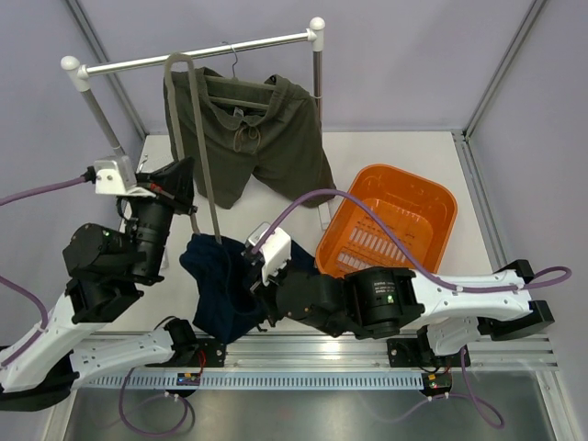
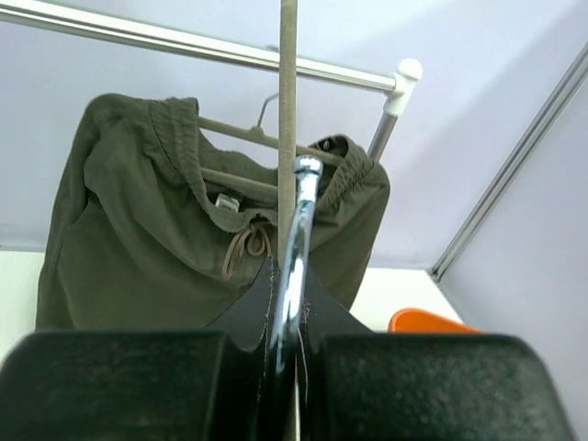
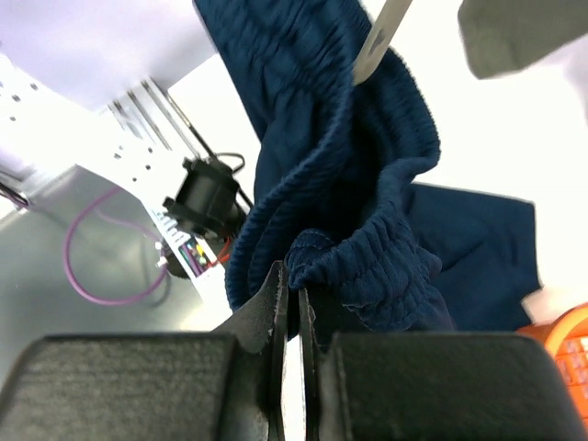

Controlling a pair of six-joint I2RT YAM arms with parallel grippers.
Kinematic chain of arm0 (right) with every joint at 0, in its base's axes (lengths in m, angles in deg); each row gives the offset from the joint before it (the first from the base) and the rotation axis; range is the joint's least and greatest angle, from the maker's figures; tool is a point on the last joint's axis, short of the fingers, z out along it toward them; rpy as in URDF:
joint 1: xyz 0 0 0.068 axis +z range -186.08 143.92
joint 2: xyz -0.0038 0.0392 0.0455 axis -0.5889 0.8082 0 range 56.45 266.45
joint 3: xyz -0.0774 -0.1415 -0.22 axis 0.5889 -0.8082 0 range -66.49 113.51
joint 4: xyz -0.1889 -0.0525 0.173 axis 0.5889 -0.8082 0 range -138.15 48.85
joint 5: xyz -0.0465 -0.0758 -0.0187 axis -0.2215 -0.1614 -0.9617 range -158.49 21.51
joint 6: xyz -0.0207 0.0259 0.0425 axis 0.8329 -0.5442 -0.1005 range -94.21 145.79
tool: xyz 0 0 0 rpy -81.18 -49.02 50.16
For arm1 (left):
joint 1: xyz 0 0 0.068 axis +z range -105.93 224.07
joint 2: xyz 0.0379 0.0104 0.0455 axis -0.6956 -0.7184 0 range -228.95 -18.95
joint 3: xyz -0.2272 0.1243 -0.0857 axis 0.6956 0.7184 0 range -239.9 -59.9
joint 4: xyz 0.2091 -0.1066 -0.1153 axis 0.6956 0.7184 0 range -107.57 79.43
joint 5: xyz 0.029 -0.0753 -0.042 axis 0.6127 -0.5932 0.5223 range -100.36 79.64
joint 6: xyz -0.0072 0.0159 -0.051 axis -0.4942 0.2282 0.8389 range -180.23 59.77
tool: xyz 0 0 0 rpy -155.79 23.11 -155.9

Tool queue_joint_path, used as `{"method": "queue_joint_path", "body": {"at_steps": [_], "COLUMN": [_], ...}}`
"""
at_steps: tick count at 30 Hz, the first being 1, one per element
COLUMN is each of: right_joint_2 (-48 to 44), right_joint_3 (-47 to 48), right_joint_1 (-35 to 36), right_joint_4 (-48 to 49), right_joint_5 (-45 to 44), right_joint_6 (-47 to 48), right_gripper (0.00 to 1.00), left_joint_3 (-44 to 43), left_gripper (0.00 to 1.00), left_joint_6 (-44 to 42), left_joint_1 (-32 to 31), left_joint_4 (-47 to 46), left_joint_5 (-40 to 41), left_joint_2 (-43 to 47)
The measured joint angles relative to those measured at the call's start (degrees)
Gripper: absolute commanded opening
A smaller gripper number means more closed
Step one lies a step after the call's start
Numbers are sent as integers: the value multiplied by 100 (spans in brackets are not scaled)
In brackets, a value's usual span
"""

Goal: Remove the shorts from the hanger

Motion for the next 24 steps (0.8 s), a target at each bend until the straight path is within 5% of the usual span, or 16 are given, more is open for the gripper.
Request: {"method": "queue_joint_path", "body": {"at_steps": [14, 19, 24], "right_joint_2": [247, 422, 426], "right_joint_3": [422, 1272, 2833], "right_joint_1": [4, -44, -258], "right_joint_4": [-236, -608, -275], "right_joint_5": [-129, -483, -1401], "right_joint_6": [328, 809, 2378], "right_gripper": [0, 0, 0], "left_joint_3": [625, 229, -452], "left_gripper": [0, 0, 0], "left_joint_6": [-732, -632, -254], "left_joint_1": [0, 0, 0], "left_joint_4": [-1742, -1091, 221], "left_joint_5": [-98, -109, -177], "left_joint_2": [448, 304, 184]}}
